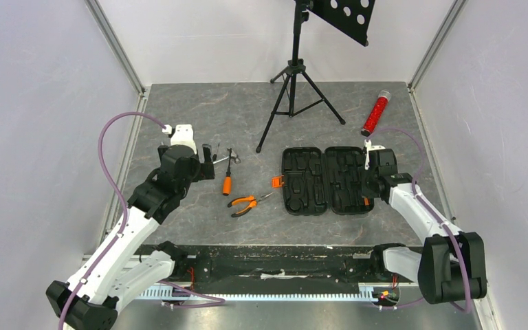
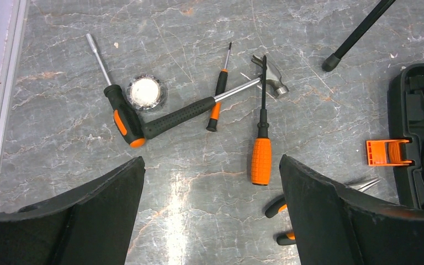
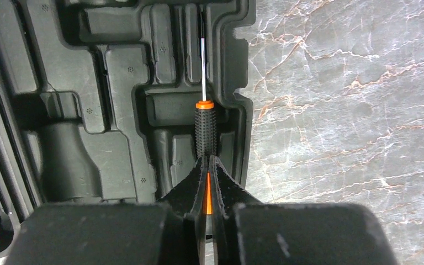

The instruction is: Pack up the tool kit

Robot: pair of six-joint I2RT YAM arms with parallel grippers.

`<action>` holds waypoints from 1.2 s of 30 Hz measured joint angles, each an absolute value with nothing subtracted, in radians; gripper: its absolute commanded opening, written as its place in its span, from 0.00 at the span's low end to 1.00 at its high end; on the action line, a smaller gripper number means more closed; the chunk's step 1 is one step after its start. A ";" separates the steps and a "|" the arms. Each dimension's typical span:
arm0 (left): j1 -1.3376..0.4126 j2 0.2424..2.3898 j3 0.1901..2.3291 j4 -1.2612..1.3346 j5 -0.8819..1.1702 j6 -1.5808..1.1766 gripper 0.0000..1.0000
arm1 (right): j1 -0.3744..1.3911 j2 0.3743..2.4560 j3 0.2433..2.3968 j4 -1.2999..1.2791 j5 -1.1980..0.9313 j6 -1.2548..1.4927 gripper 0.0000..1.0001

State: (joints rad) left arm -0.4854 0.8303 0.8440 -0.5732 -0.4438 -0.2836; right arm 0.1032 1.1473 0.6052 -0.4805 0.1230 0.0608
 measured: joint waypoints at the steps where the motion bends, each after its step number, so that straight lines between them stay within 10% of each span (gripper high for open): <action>1: -0.485 0.830 0.844 -0.574 -0.444 -0.278 0.96 | 0.096 1.155 0.608 -0.481 0.109 0.062 0.00; 19: -0.485 0.794 0.844 -0.574 -0.455 -0.269 0.96 | -0.079 1.120 0.528 -0.391 -0.101 0.181 0.01; 36: -0.440 1.041 0.940 -0.621 -0.353 -0.270 0.89 | -0.039 0.997 0.730 -0.391 -0.282 0.161 0.68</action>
State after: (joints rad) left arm -0.4400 1.0409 0.9398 -0.6209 -0.3531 -0.2703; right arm -0.0387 0.9974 0.7300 -0.3908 -0.2825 0.1612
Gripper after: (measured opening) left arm 0.934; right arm 0.620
